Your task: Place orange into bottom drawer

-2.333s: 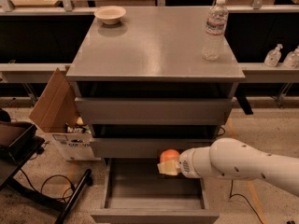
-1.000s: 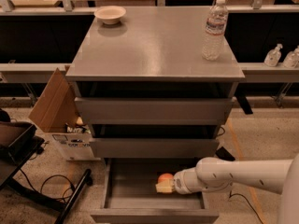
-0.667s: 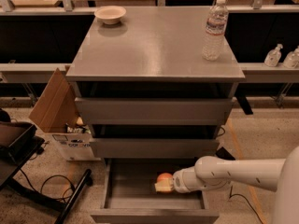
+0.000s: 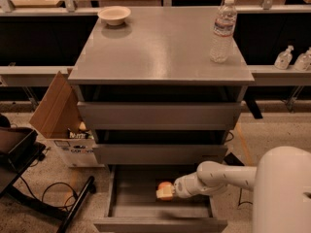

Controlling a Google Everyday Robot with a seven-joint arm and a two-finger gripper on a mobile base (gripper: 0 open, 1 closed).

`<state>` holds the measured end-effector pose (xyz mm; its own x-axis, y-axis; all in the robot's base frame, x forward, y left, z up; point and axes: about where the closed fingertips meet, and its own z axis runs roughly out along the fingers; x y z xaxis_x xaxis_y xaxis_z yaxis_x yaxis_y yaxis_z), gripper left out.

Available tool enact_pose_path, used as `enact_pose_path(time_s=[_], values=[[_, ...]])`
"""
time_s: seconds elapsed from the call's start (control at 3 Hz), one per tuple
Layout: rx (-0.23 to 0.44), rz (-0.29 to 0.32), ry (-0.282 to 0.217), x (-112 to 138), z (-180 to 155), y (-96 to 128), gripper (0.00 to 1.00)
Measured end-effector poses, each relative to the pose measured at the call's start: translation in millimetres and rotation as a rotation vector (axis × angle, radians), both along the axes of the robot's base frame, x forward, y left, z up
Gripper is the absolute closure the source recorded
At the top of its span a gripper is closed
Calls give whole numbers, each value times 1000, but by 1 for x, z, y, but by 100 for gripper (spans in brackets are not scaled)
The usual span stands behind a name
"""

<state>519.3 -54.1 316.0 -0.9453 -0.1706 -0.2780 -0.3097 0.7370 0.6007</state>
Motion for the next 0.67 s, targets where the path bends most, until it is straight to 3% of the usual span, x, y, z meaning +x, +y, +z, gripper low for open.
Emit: enact_pose_path(time_s=[0.33, 0.67], values=[[108, -56, 31, 19, -46, 4, 100], [201, -158, 10, 52, -79, -4, 100]])
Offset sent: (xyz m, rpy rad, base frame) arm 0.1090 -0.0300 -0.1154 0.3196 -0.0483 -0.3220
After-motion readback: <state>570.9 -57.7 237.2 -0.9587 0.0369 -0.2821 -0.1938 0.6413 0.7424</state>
